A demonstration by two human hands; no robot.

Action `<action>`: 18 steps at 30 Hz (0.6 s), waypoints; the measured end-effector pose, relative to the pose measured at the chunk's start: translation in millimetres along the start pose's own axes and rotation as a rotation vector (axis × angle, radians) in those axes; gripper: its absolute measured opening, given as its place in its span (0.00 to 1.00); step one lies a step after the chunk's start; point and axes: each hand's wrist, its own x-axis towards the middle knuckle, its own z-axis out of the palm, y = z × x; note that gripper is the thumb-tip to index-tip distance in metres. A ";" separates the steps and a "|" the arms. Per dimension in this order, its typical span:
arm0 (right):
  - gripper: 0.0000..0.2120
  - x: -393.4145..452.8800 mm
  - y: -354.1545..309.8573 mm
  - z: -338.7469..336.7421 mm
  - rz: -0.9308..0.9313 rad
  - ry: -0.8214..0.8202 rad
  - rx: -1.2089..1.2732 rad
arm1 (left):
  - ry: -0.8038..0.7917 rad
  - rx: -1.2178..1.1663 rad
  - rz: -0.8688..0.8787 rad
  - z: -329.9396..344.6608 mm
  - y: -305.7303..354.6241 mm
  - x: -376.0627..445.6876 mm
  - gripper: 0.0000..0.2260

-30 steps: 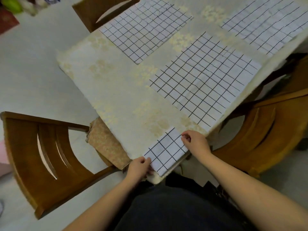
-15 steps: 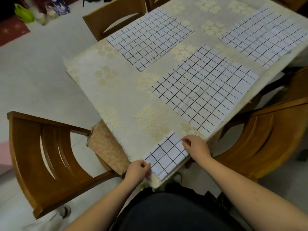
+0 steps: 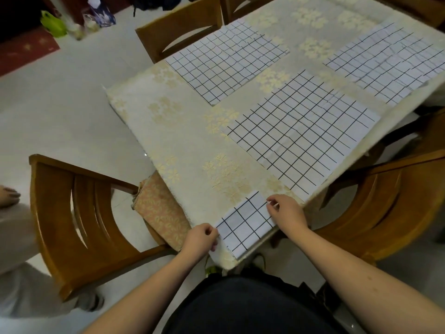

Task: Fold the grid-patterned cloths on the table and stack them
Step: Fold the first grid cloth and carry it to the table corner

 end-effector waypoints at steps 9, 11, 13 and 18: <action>0.13 2.4 -14.8 1.8 -0.072 0.031 -0.001 | 0.048 -0.078 0.016 -2.3 -5.3 -6.7 0.08; 0.13 2.6 -16.5 1.7 -0.092 0.017 -0.003 | 0.069 -0.104 0.019 -0.7 -7.3 -9.0 0.07; 0.13 3.1 -17.2 1.1 -0.105 0.003 0.000 | 0.091 -0.113 0.017 0.0 -7.7 -10.9 0.06; 0.13 7.6 -18.2 -1.2 -0.110 -0.015 0.030 | 0.130 -0.139 -0.007 -2.4 -3.4 -13.4 0.05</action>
